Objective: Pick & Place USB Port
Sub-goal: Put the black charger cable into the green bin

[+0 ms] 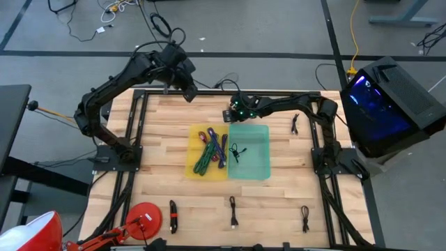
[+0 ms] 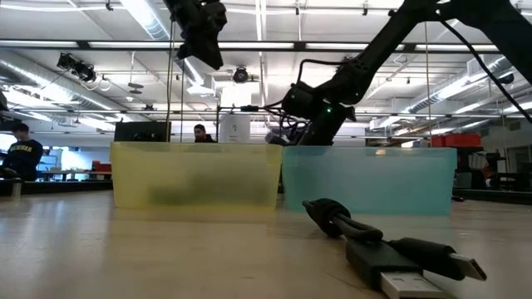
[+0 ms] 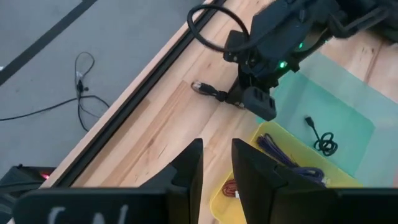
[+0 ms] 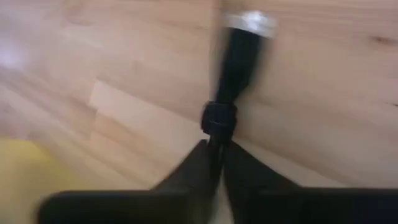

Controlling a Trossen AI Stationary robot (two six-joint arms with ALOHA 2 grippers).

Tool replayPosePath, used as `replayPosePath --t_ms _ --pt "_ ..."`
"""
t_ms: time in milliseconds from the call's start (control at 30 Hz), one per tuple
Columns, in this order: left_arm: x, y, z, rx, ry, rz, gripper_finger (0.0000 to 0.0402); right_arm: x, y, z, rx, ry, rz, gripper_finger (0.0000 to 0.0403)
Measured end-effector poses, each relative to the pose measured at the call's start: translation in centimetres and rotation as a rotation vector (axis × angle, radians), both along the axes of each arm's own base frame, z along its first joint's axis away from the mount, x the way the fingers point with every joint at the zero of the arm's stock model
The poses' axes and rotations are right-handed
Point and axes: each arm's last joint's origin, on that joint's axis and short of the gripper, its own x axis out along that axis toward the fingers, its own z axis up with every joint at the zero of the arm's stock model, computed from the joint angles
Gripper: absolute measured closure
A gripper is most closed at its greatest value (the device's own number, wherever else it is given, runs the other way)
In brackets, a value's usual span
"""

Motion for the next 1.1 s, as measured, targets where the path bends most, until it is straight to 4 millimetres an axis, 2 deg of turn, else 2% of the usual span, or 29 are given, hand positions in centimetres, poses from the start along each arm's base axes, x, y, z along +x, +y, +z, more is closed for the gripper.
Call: replayPosePath --t_ms 33,133,233,300,400,533,667,767,933,1100 --pt "0.0 0.0 0.0 -0.001 0.005 -0.004 0.0312 0.1 0.0 0.0 -0.005 -0.005 0.019 0.0385" --pt "0.0 0.0 0.0 0.001 0.007 -0.006 0.0312 0.0 0.0 0.1 0.006 -0.008 0.010 0.0393" --pt "0.0 0.0 0.0 0.001 0.007 -0.006 0.0312 -0.2 0.1 1.1 -0.010 -0.005 0.025 0.0397" --pt "0.0 0.0 0.0 0.002 0.007 -0.007 0.0312 -0.2 -0.2 3.1 -0.054 -0.020 0.033 0.0398" --pt "0.0 0.0 0.0 0.003 0.006 -0.007 0.0312 -0.4 -0.5 7.5 -0.130 -0.068 0.061 0.0399" --pt "0.0 0.0 0.0 0.003 0.006 -0.007 0.0312 -1.4 0.3 13.0 -0.214 -0.093 0.096 0.0401" --pt "-0.1 0.1 0.0 0.005 0.006 -0.004 0.0312 -2.7 2.9 17.3 -0.257 -0.153 0.142 0.0401" --pt "0.0 0.1 0.0 0.011 0.002 -0.003 0.0312 -3.9 5.3 19.2 -0.251 -0.137 0.155 0.0402" --pt "0.0 0.2 0.1 0.019 -0.008 -0.005 0.0312 -5.3 9.4 20.5 -0.215 -0.069 0.154 0.0402" --pt "0.2 0.3 0.2 0.051 -0.017 -0.027 0.0312 -5.7 13.0 20.3 -0.130 -0.011 0.158 0.0403"
